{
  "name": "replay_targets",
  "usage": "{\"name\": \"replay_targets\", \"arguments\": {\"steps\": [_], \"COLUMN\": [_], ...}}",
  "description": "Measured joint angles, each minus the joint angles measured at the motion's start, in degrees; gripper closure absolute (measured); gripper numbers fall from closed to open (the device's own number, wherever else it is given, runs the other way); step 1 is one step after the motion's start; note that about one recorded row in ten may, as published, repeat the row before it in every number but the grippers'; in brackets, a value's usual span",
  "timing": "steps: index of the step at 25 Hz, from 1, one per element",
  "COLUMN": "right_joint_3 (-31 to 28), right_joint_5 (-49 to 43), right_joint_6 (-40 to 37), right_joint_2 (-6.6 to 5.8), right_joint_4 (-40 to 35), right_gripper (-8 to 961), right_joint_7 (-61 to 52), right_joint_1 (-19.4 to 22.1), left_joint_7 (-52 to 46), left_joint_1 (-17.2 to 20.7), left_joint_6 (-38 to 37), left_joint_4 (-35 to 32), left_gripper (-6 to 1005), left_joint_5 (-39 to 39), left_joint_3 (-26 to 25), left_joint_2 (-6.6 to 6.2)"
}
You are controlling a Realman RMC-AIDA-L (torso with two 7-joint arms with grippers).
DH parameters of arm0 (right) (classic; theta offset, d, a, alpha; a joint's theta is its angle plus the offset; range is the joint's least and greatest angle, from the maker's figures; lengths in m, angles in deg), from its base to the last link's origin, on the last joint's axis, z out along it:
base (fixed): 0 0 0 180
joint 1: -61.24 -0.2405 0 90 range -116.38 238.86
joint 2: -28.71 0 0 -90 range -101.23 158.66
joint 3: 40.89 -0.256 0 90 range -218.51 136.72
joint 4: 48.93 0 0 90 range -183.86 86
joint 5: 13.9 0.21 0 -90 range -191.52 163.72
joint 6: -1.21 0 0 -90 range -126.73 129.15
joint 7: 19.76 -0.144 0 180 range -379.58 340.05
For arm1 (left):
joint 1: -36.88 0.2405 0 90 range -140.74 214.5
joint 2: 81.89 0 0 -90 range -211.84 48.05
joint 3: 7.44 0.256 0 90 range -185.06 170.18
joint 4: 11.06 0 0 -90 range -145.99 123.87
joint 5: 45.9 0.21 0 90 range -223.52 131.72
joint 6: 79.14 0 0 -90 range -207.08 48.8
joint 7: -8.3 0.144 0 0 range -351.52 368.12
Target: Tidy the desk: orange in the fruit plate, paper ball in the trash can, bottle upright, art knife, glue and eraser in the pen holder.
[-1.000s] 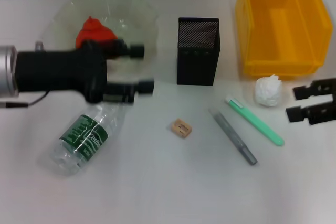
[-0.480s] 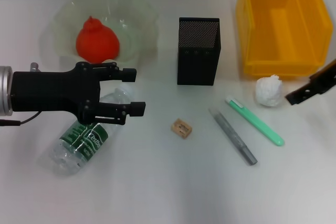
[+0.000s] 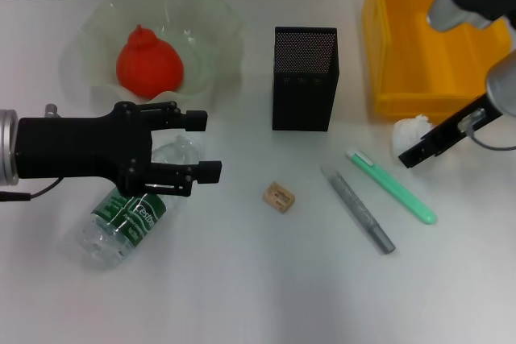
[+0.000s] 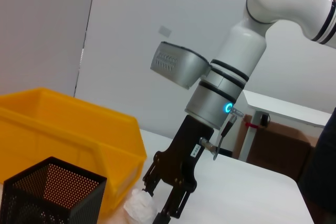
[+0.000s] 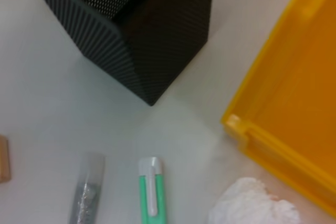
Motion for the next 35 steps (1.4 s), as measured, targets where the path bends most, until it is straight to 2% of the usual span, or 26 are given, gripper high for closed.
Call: {"name": "replay_targets", "arguments": {"steps": [7, 10, 13, 16, 17, 20, 23, 27, 32, 35], "right_joint_3": [1.7, 1.5, 1.3, 0.5, 0.5, -3.5, -8.1, -11.4, -11.0, -11.3], "right_joint_5": [0.2, 0.3, 0.6, 3.8, 3.8, 5.5, 5.4, 5.7, 6.5, 7.5], "right_joint_6": [0.7, -0.9, -4.5, -10.9, -10.9, -13.7, -11.8, -3.5, 4.5, 5.5], "right_joint_2": [0.08, 0.03, 0.03, -0.07, -0.07, -0.11, 0.0, -0.03, -0.14, -0.16], "right_joint_4": [-0.1, -2.7, -8.0, -18.7, -18.7, -27.8, -32.7, -30.5, -24.4, -22.1], "right_gripper": [266, 456, 478, 500, 508, 530, 565, 620, 520, 373], "right_joint_7": [0.2, 0.2, 0.2, 0.3, 0.3, 0.6, 0.8, 1.4, 2.1, 3.4], "right_joint_1": [0.4, 1.1, 2.5, 5.1, 5.1, 7.0, 8.3, 9.5, 10.0, 9.6], "left_joint_7": [-0.2, -0.3, -0.5, -0.6, -0.7, -1.5, -2.7, -4.2, -5.1, -6.9], "left_joint_1": [0.9, 1.1, 1.3, 1.5, 1.6, 1.7, 1.7, 1.1, 0.5, 0.0], "left_joint_6": [0.0, -0.3, -0.4, -0.8, -0.9, -1.0, -1.1, -1.1, -1.0, -0.5], "left_joint_4": [0.1, 0.1, 0.1, 0.1, 0.1, 0.0, -0.5, -0.6, -0.6, -0.7], "left_gripper": [201, 204, 207, 210, 211, 215, 218, 222, 227, 230], "left_joint_5": [-0.2, -0.3, -0.3, -0.3, -0.3, -0.3, -0.6, -0.7, -0.6, -0.4], "left_joint_3": [-0.2, -0.7, -1.1, -2.1, -2.4, -2.9, -3.6, -3.9, -4.0, -4.0], "left_joint_2": [-0.02, -0.02, -0.06, -0.12, -0.14, -0.21, -0.21, -0.34, -0.35, -0.32]}}
